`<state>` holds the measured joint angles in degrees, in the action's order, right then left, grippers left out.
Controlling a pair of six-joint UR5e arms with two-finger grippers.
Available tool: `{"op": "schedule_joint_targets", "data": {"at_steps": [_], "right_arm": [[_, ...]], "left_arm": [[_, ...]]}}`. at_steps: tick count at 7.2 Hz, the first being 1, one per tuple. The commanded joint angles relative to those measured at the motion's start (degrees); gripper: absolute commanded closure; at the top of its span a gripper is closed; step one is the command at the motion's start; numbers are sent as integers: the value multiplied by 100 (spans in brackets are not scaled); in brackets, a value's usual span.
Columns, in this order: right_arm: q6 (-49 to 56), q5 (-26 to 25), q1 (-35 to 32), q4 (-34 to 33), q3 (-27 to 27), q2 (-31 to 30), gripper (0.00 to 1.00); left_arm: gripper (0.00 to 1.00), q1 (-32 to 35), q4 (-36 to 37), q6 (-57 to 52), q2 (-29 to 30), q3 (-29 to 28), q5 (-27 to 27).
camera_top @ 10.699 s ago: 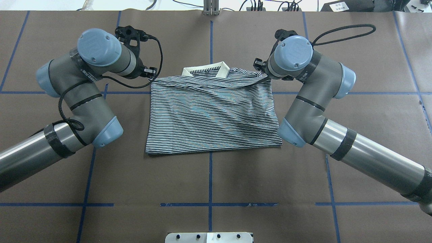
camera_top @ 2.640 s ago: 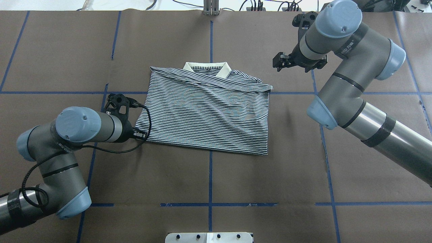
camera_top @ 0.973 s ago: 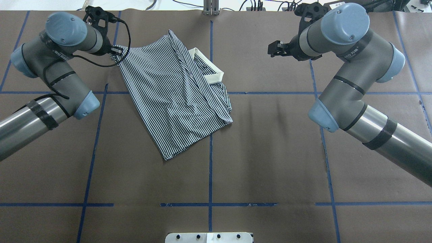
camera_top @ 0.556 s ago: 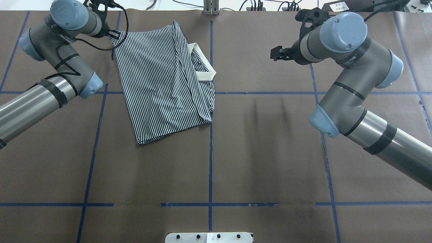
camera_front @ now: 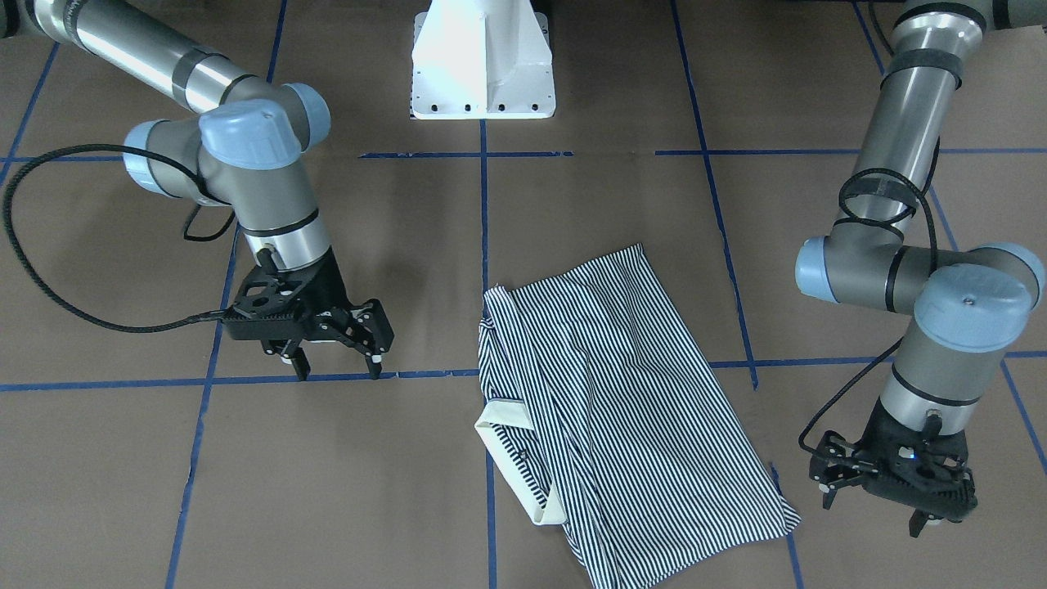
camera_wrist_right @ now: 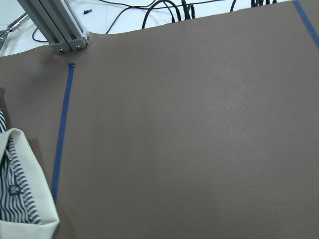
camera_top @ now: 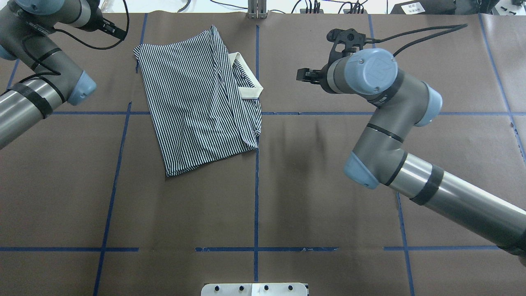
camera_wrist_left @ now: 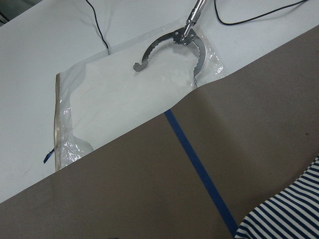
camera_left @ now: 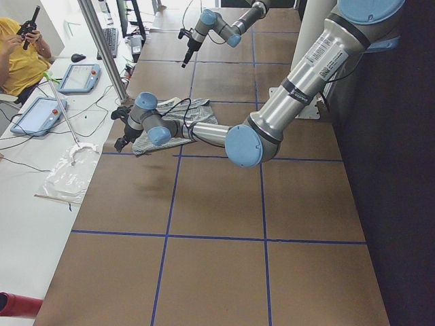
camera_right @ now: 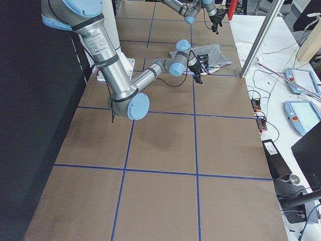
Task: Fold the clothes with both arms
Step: 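Move the right gripper in to the collar corner of the shirt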
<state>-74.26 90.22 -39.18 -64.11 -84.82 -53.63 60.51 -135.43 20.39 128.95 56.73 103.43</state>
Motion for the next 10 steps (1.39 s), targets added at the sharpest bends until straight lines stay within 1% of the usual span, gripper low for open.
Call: {"op": "schedule_joint_targets", "data": {"at_steps": [1,2,3,5,7,10], "right_arm": [[-1060,-652,418,92,1480,1209,6],[-1360,-698,498,83,1773,1484,16],[-1476,-856,577,100,2072,1739,18],[-1583,-910,622,179,2268,1873,27],[-1724,-1015,665,434,2776,2093,27],[-1724,-1024,727,435,2953,2093,29]], "left_arm": [[0,13,-1,0,-125,154,28],[0,13,-1,9,-125,154,37],[0,13,-1,18,-125,154,37],[0,13,-10,140,-116,162,37],[0,13,-1,149,-151,241,37],[0,13,-1,149,-160,259,37]]}}
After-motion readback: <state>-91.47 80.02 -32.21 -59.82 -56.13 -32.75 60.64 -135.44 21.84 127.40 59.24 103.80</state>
